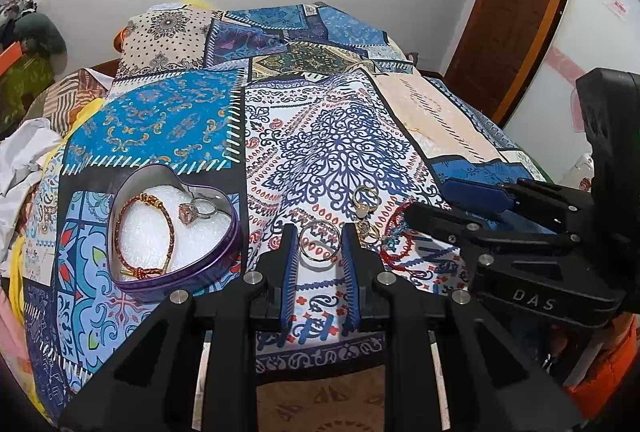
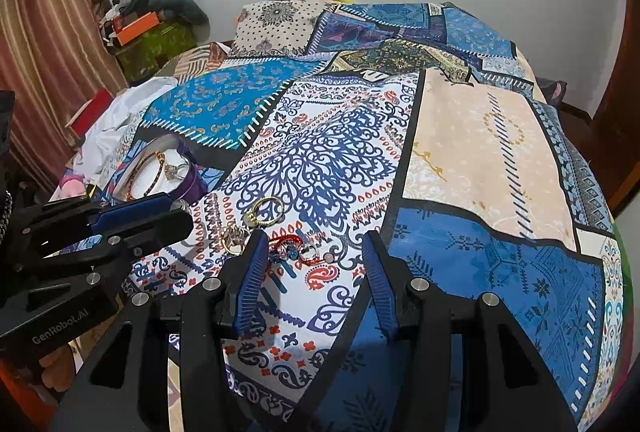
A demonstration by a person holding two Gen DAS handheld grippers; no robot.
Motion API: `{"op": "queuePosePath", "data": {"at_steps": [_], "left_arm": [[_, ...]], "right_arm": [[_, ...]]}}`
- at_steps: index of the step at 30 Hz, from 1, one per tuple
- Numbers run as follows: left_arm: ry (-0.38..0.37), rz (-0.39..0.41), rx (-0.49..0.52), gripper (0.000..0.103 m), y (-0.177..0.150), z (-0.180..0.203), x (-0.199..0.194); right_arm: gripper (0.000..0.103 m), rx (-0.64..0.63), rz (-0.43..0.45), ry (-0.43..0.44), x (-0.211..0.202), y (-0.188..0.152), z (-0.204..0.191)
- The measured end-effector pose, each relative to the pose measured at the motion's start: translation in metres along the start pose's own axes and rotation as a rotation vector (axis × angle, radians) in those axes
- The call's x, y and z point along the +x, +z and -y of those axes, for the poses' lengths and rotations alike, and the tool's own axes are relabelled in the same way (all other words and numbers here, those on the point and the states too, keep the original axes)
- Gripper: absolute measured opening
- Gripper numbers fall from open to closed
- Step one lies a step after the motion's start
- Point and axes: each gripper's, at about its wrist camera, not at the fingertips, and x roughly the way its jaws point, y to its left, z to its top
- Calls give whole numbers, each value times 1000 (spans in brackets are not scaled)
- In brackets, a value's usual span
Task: Organize jewelry
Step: 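Grasp a silver ring with the left tool while the right tool grasps another ring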
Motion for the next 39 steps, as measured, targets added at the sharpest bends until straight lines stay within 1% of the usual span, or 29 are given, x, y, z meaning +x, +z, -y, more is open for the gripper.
{"op": "queuePosePath", "data": {"at_steps": [3, 7, 11, 21, 27, 30, 34, 39], "left_arm": [[-3, 2, 15, 21, -1, 3, -1], [-5, 0, 23, 21, -3, 5, 1], [-9, -12, 15, 21, -4, 5, 4], [-6, -12, 14, 21, -8, 4, 1], [-10, -3, 12, 21, -9, 3, -1], [-15, 2, 8, 21, -10, 1, -2], [-19, 6, 3, 21, -10, -2, -3], [-23, 7, -7, 21, -11, -7, -3]], "right_arm": [[45, 3, 9, -22, -5, -3, 5], [43, -7, 0, -56, -5, -6, 11], [43, -46, -16, -84, 0, -5, 2], [43, -112, -32, -37, 4, -3, -16], [43, -80, 0, -56, -6, 4, -7], [43, -77, 13, -50, -7, 12, -8], [43, -119, 9, -40, 1, 19, -22], [43, -155, -21, -27, 15, 23, -33]]}}
